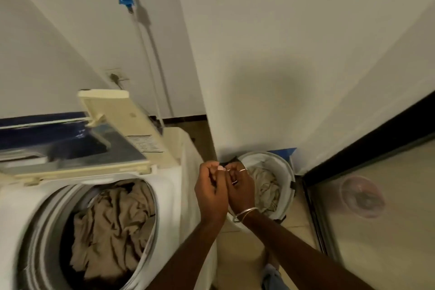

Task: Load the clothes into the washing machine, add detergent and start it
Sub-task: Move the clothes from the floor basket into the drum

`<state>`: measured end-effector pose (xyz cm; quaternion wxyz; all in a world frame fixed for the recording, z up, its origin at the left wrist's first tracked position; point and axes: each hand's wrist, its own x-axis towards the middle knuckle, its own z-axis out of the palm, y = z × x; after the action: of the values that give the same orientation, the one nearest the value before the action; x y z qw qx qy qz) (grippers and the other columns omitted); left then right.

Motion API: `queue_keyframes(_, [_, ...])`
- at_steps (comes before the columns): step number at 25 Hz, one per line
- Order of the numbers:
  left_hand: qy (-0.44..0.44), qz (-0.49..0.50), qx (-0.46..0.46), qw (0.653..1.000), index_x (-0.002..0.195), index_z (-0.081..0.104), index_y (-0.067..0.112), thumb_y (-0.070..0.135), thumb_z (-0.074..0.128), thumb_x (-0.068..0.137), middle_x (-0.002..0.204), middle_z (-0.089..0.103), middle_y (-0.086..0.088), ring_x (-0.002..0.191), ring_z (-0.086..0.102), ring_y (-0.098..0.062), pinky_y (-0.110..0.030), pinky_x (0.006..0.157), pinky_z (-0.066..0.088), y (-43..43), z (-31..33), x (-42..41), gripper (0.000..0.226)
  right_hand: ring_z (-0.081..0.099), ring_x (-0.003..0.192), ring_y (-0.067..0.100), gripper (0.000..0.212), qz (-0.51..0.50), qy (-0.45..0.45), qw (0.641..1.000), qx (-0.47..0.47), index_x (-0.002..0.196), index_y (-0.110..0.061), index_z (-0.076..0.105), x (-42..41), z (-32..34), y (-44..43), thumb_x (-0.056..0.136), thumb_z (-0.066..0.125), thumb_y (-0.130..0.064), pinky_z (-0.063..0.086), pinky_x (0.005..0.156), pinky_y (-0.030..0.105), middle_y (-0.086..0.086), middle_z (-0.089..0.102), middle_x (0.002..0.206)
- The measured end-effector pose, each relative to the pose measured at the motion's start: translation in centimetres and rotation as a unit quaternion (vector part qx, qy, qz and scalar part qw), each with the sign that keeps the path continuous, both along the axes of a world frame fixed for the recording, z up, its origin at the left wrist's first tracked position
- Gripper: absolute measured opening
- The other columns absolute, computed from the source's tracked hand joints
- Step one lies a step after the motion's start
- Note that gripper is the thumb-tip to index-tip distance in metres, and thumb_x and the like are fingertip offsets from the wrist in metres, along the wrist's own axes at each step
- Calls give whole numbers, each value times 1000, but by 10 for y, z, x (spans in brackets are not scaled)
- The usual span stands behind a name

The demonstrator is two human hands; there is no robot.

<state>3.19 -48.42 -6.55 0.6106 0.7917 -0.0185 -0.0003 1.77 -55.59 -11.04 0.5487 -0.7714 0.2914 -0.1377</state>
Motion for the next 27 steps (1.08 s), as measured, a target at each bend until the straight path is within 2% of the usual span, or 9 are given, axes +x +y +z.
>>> queue_keyframes(5, [114,-51,99,987,115,58,26,18,56,99,103,66,11,97,65,-5,-7,72,49,-66,-107,17,18,61,64,4,8,37,90,995,3,93,-29,60,-6,-80,-80,93,62,-37,50,62,21,-10,62,68])
queue_keyframes(10, [202,-144,178,952,115,59,21,15,53,100,103,62,14,101,63,-10,-22,84,54,-103,-237,36,17,61,69,1,14,104,203,974,13,106,-30,59,3,-191,-136,93,61,-36,51,69,22,-9,64,72])
queue_keyframes(12, [217,-177,215,936,117,59,21,17,54,99,105,62,13,99,62,-8,-11,78,48,-110,-289,44,18,63,78,3,21,123,248,961,3,112,-29,58,5,-246,-153,92,60,-38,52,75,25,-9,66,80])
queue_keyframes(14, [240,-208,260,912,124,58,18,19,56,99,114,61,5,95,57,-2,-5,72,40,-115,-342,50,25,64,100,16,38,157,300,940,-35,124,-23,57,5,-312,-167,92,60,-42,51,90,33,-2,68,104])
queue_keyframes(17, [271,-268,333,862,129,53,18,26,60,97,117,56,0,86,56,-5,-6,65,39,-111,-414,57,33,41,136,34,70,263,421,860,-121,150,-13,35,3,-395,-187,92,57,-47,35,112,42,14,41,149])
queue_keyframes(20, [305,-311,394,809,143,40,22,32,66,91,131,50,-8,108,60,-23,-22,80,47,-99,-495,59,59,13,148,43,98,359,507,757,-203,158,-24,4,12,-457,-207,86,60,-59,26,115,56,17,6,163])
queue_keyframes(24, [307,-359,510,718,158,-1,34,45,78,79,160,11,-24,143,27,-47,-49,109,39,-93,-591,60,113,-8,146,51,131,379,532,730,-201,153,-38,-21,32,-522,-216,69,77,-62,25,107,72,16,-25,160])
queue_keyframes(26, [289,-364,554,690,154,-18,41,48,81,75,162,-7,-25,145,17,-51,-55,109,37,-102,-627,57,127,-8,144,54,139,371,549,718,-212,150,-42,-25,32,-556,-212,63,83,-59,26,103,75,16,-31,158])
queue_keyframes(27, [284,-362,565,685,152,-22,44,43,82,76,162,-13,-25,144,21,-51,-55,104,41,-107,-642,54,129,-4,143,56,135,361,553,714,-233,149,-44,-24,29,-572,-209,67,82,-55,28,100,76,17,-30,158])
